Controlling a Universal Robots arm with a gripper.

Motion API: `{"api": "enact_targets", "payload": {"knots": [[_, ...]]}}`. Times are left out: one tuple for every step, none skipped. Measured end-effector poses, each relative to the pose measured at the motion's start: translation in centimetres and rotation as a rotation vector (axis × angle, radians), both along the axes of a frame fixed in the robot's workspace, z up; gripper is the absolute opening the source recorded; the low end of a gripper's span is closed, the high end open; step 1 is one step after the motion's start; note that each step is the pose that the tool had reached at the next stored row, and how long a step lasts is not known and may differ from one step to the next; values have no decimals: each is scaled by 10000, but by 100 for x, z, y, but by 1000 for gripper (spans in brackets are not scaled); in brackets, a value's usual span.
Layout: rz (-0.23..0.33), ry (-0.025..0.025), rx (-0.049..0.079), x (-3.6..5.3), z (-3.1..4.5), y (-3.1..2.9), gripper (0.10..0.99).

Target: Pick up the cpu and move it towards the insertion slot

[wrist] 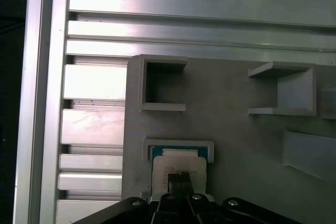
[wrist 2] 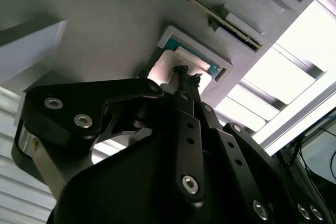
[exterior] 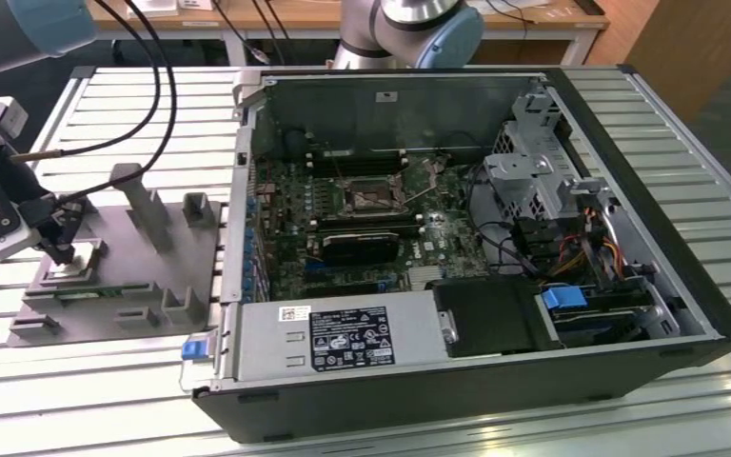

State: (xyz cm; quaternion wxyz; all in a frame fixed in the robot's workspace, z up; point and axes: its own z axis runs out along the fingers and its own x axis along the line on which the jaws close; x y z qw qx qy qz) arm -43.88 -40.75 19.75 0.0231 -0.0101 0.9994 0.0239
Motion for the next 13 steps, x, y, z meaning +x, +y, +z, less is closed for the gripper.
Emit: {"api": "enact_targets", "payload": {"knots": [[0,0,0,0,0,0,102],[0,0,0,0,-1,0,102],[0,-1,0,0,-1,0,165],[0,0,0,0,-2,0,165],[0,0,0,0,-2,0,231],[0,-1,0,0,-2,0,290],[0,0,0,-1,-3,0,290],[0,-1,0,-1,-3,0,290],[0,0,0,-1,-4,0,349],[0,-1,0,-1,-4,0,408],[0,0,0,-1,-5,0,467],[0,-1,0,-1,-5,0,525],[0,-1,0,-1,-5,0,525]]}}
